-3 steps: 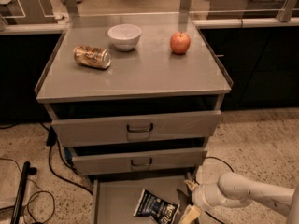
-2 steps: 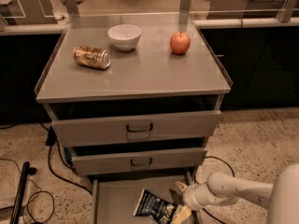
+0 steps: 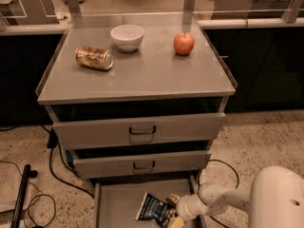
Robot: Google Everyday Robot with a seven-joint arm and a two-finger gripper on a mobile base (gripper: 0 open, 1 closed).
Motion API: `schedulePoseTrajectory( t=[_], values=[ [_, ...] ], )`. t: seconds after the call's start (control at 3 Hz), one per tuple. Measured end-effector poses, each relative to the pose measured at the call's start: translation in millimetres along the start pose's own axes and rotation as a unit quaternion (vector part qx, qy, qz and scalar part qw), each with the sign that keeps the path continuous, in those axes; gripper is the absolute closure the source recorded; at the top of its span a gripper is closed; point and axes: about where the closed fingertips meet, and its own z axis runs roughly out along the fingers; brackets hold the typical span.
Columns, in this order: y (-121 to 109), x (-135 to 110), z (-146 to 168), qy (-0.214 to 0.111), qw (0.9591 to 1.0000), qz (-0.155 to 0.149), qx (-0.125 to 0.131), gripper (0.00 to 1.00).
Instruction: Pick blue chip bag from bottom drawer and place on counter
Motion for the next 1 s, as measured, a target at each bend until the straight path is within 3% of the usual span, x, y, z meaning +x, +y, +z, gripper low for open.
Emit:
schedulePoseTrajectory(
  t=[0.33, 1.0],
  values=[
    [5.5, 12.4, 26.8, -0.007, 1.0000, 0.006, 0.001, 0.00],
    [-3.2, 23.5, 55.7, -0.023, 0.9989, 0.015, 0.039, 0.00]
  ],
)
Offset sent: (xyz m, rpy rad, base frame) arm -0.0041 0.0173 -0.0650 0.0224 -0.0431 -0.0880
